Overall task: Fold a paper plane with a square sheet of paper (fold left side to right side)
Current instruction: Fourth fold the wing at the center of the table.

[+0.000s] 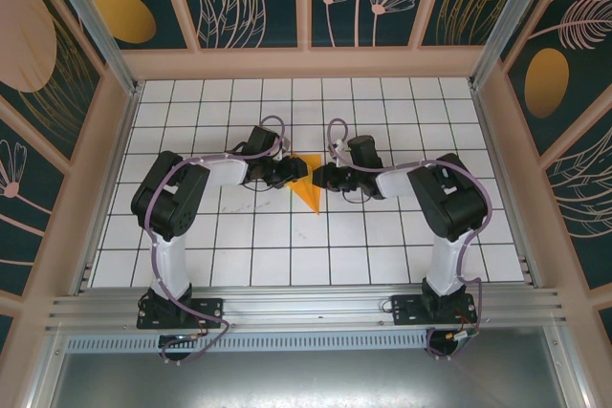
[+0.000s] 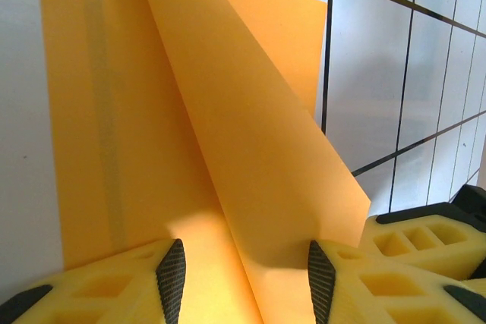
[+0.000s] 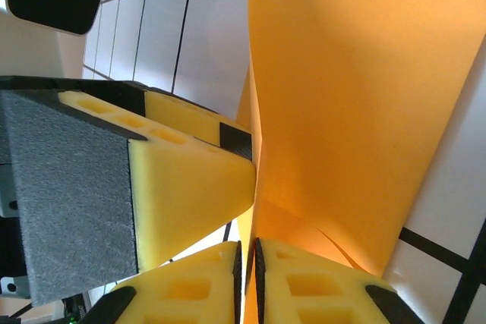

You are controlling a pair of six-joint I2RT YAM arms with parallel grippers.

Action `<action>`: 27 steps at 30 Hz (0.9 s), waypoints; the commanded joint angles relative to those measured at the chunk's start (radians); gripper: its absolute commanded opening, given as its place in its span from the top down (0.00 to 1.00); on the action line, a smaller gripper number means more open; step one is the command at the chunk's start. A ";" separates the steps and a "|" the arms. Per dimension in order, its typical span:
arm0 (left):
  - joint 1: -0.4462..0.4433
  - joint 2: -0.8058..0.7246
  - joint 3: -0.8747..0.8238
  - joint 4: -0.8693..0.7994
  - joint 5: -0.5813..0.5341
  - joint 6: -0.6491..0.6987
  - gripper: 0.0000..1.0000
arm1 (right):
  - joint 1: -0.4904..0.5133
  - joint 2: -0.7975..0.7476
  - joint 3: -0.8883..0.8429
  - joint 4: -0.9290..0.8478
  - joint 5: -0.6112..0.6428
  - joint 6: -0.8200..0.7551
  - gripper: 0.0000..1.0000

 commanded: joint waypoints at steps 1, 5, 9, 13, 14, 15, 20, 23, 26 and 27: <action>-0.004 0.036 -0.003 -0.036 -0.060 0.036 0.50 | 0.007 0.010 0.033 -0.029 0.018 -0.031 0.92; -0.005 0.036 -0.004 -0.037 -0.060 0.038 0.50 | 0.004 0.005 0.042 -0.088 0.064 -0.060 1.00; -0.005 0.033 -0.004 -0.039 -0.062 0.039 0.50 | 0.005 -0.002 0.047 -0.132 0.114 -0.079 1.00; -0.004 0.033 -0.005 -0.039 -0.063 0.038 0.50 | 0.005 0.000 0.052 -0.165 0.142 -0.090 1.00; -0.004 0.033 -0.006 -0.039 -0.063 0.038 0.50 | 0.004 0.000 0.054 -0.169 0.144 -0.092 1.00; -0.005 0.033 -0.006 -0.039 -0.063 0.037 0.50 | 0.004 0.001 0.054 -0.172 0.146 -0.093 1.00; -0.004 0.031 -0.008 -0.039 -0.063 0.037 0.50 | 0.004 0.004 0.057 -0.185 0.160 -0.100 1.00; -0.004 0.031 -0.009 -0.039 -0.062 0.038 0.50 | 0.006 0.010 0.060 -0.189 0.159 -0.100 1.00; -0.004 0.029 -0.010 -0.038 -0.062 0.037 0.50 | 0.008 0.017 0.063 -0.199 0.160 -0.102 1.00; -0.004 0.028 -0.011 -0.038 -0.062 0.037 0.50 | 0.008 0.020 0.064 -0.201 0.161 -0.104 1.00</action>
